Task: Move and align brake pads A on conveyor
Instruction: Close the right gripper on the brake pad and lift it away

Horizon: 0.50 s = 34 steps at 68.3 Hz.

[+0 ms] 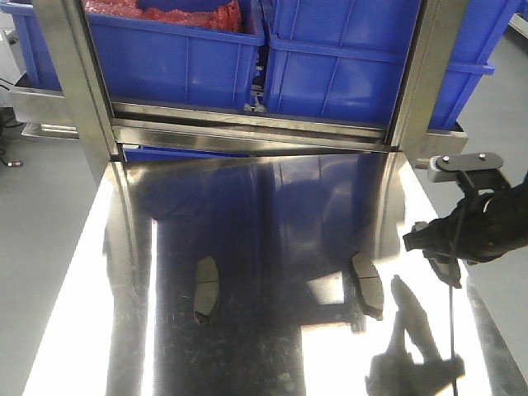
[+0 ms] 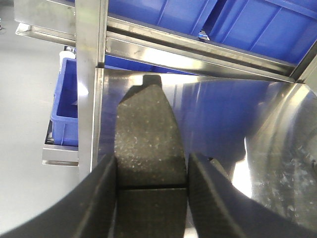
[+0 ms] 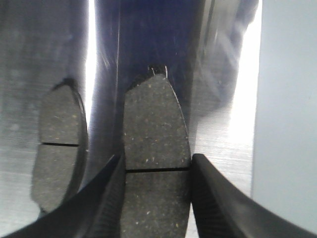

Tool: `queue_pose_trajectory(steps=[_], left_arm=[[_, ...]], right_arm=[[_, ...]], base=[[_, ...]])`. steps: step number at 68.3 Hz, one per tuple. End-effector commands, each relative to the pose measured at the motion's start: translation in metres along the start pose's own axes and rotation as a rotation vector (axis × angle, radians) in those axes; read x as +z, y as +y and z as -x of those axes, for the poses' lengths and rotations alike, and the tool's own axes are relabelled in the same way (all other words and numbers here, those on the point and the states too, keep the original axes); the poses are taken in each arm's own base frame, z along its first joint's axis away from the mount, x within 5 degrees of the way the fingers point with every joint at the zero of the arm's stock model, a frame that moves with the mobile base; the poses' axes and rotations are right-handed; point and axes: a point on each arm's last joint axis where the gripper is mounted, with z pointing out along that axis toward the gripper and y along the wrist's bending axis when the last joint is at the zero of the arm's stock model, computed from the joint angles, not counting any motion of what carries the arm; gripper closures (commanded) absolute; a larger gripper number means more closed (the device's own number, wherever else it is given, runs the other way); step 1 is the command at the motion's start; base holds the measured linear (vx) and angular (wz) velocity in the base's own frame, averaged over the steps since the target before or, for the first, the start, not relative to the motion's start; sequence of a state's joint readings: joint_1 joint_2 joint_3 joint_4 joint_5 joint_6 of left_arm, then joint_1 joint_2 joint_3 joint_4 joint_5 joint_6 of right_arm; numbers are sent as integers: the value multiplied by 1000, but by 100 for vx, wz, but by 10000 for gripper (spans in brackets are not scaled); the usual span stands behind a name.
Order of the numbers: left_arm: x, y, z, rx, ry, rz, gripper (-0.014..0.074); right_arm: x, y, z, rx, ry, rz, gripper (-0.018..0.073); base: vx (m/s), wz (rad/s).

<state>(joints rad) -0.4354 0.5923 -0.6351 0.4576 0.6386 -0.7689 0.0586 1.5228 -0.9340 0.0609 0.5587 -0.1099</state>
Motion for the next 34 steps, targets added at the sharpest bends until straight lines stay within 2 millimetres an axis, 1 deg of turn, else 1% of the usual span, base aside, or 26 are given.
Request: queue_pose_trajectory(steps=[1, 34], left_arm=[[-5, -6, 13, 12, -86, -56, 419], [-5, -6, 13, 12, -86, -56, 419]], right_arm=[[-35, 0, 10, -10, -169, -12, 483], [-129, 6, -45, -16, -540, -40, 483]], base=[[0, 0], [0, 0]])
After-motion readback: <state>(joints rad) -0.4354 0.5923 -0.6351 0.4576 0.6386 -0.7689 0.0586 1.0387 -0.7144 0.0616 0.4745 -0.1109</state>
